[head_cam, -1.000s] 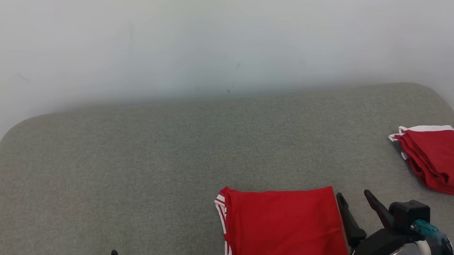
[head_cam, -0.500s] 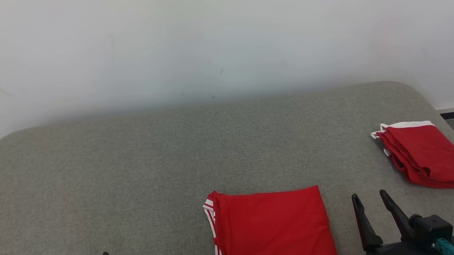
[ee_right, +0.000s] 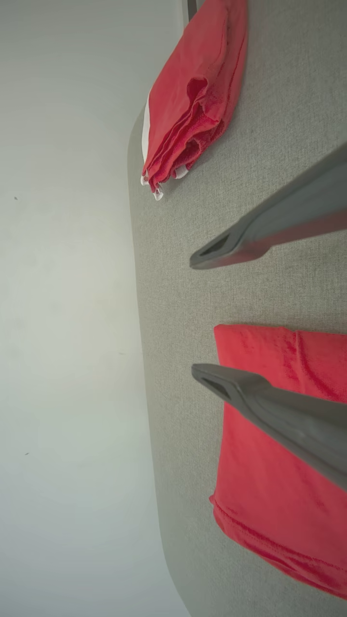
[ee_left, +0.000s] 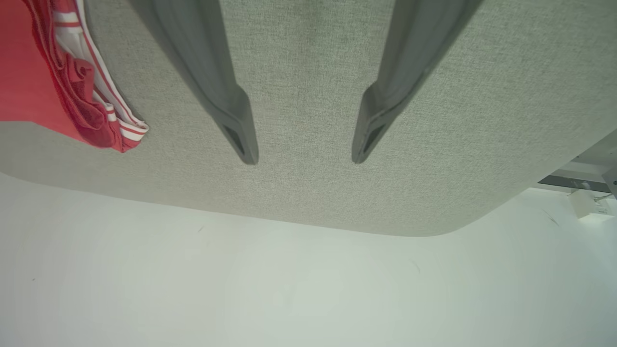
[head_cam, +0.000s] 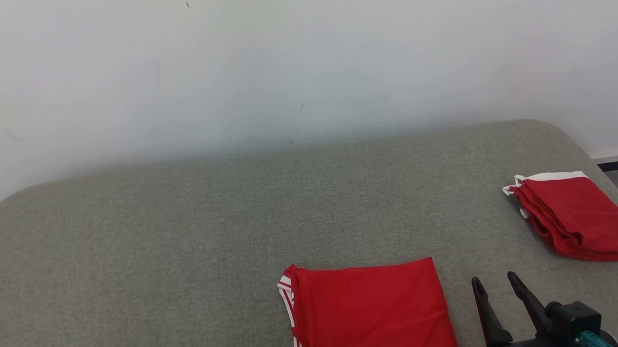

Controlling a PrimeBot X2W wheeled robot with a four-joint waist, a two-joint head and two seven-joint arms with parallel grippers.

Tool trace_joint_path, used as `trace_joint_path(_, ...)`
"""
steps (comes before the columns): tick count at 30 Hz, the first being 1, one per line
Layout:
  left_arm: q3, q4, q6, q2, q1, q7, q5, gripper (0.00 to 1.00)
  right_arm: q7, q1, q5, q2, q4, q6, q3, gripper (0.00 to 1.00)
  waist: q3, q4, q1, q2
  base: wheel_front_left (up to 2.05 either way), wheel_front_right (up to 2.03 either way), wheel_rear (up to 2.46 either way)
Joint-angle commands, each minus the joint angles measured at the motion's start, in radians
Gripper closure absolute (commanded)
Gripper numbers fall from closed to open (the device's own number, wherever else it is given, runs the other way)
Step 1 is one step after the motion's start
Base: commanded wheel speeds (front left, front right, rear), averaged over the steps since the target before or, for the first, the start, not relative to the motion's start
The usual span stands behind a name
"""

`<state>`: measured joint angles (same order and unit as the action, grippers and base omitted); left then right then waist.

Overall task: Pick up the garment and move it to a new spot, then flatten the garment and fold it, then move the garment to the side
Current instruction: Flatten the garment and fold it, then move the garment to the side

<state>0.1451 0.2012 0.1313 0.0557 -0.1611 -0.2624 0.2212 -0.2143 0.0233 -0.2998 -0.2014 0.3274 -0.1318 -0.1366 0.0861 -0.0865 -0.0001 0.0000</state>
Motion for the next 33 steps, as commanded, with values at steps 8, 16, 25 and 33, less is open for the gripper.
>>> trace_joint_path(8,0.013,0.008,-0.001,-0.004,-0.003,-0.003,0.001,0.0,-0.022,0.036,-0.007,0.005,0.03,0.002,-0.02,0.0,0.004,0.005,0.0001,0.0,0.0,0.0,0.0)
trace_joint_path(16,0.016,0.008,-0.001,-0.005,-0.011,-0.003,0.006,0.0,-0.026,0.045,0.003,0.012,0.041,0.002,-0.011,0.0,0.0,0.002,0.0001,0.0,0.0,0.0,0.0)
trace_joint_path(25,0.007,0.013,-0.001,-0.006,0.001,-0.003,0.003,0.0,-0.03,0.048,-0.009,0.016,0.047,0.002,-0.022,0.0,-0.006,0.007,0.0001,0.0,0.0,0.0,0.0)
trace_joint_path(33,0.008,0.015,-0.001,-0.006,0.003,-0.003,0.003,0.0,-0.017,0.057,-0.005,0.01,0.039,0.002,-0.028,0.0,-0.012,0.01,0.0001,0.0,0.0,0.0,0.0)
